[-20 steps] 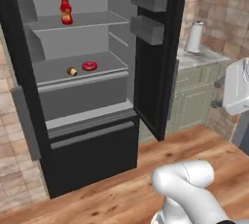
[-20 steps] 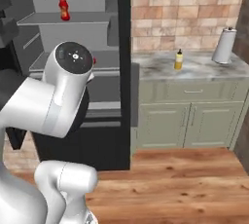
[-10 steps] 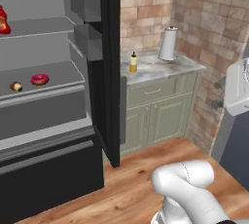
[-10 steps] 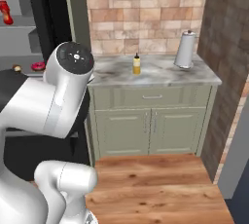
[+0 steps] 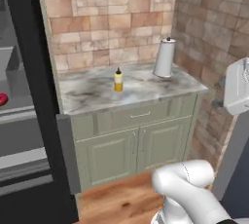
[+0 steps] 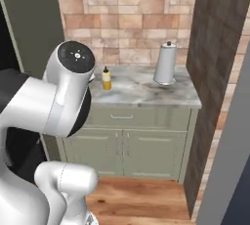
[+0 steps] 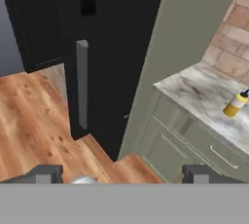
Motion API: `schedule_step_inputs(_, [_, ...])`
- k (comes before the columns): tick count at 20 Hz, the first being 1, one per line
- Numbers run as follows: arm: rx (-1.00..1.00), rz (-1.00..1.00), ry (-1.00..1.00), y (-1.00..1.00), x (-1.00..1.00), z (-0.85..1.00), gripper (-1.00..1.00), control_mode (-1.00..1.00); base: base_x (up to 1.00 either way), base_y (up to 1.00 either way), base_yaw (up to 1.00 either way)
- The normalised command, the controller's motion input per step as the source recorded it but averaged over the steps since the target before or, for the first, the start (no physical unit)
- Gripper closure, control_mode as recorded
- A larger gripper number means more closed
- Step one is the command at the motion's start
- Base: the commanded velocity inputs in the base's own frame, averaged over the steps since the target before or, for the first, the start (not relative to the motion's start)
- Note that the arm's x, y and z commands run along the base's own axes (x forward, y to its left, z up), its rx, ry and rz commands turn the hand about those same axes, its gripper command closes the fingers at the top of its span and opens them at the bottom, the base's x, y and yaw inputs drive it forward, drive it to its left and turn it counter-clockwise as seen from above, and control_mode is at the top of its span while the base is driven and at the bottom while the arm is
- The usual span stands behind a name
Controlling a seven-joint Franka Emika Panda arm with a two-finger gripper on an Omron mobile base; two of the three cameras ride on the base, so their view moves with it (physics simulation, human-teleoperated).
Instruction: Place the ketchup and mustard from the counter to the top shelf of the fridge. If the existing items in the fridge are on the top shelf, move them to other shelves.
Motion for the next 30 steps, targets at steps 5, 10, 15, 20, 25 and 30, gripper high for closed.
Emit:
schedule_step_inputs(5, [0.0, 0.0, 0.0, 0.0, 0.0, 0.0, -1.0, 1.0, 1.0, -0.3, 0.01])
schedule_step_inputs(10, [0.0, 0.0, 0.0, 0.0, 0.0, 0.0, -1.0, 1.0, 1.0, 0.02, 0.0])
schedule_step_inputs(15, [0.0, 0.0, 0.0, 0.0, 0.0, 0.0, -1.0, 1.0, 1.0, 0.12, 0.0])
schedule_step_inputs(20, [0.0, 0.0, 0.0, 0.0, 0.0, 0.0, -1.0, 1.0, 0.73, -0.01, 0.0])
schedule_step_inputs(25, [0.0, 0.06, 0.04, -0.16, 0.03, -0.37, -1.0, -1.0, 0.13, -0.05, 0.01])
schedule_step_inputs(30, [-0.02, 0.21, 0.09, -0.23, 0.1, -0.93, -1.0, -1.0, 0.0, 0.0, 0.0])
